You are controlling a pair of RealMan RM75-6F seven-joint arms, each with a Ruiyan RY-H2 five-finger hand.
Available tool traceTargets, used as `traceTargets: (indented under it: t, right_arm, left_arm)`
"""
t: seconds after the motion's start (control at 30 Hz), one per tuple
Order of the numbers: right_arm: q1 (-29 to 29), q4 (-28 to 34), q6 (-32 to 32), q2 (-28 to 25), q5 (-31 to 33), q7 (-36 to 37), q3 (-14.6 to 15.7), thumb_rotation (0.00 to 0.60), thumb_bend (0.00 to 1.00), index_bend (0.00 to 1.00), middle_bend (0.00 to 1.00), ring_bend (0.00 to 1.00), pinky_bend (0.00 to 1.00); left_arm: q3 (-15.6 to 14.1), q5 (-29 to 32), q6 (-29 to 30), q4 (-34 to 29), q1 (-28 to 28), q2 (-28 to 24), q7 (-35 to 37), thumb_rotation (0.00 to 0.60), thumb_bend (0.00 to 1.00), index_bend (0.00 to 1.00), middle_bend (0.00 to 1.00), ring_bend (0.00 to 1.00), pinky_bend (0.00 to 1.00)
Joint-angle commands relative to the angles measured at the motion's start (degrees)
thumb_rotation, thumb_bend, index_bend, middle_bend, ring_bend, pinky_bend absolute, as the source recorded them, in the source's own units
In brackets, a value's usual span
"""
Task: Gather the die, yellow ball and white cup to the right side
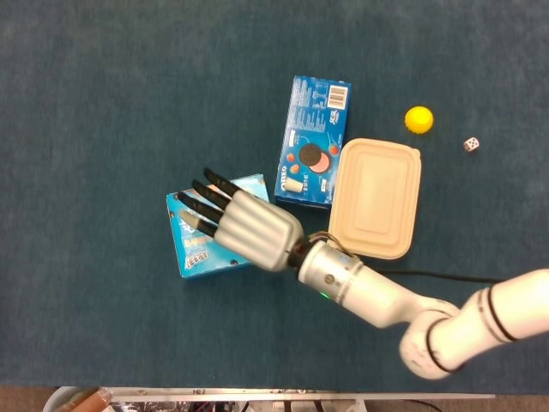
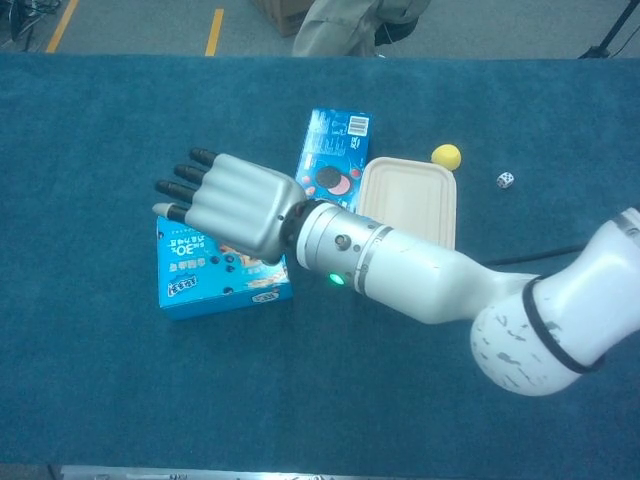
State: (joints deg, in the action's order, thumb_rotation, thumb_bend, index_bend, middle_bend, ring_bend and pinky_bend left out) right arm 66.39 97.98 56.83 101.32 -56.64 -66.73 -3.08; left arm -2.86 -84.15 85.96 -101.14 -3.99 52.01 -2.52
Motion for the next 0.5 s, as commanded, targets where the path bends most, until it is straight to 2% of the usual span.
traceTargets:
  t: [0.03, 0.27, 0.5]
  right_arm:
    - [-0.8, 4.1, -0.5, -3.2, 0.4, -0.7, 3.0, 0.600, 0.00, 0.00, 0.03, 0.00, 0.08]
    - [-1.8, 4.5, -0.7, -4.2, -0.1, -0.4, 6.0, 0.600, 0.00, 0.00, 0.03, 0.00, 0.08]
    - [-1.7, 0.8, -1.2, -1.8, 0.2, -1.0, 6.4, 0.600, 0.00, 0.00, 0.03, 0.00, 0.08]
  left_arm:
    - [-0.1, -0.4, -0.2, -0.2, 0.2, 0.2, -0.2, 0.503, 0.29, 0.34, 0.38, 0.33, 0.19]
    - [-0.2, -0.5, -0.5, -0.7, 0.3, 0.2, -0.8, 0.504, 0.29, 0.34, 0.38, 0.33, 0.19]
    - [-0.3, -0.4, -0.6, -1.2, 0.3, 0.1, -1.1, 0.503, 0.29, 0.34, 0.38, 0.33, 0.19]
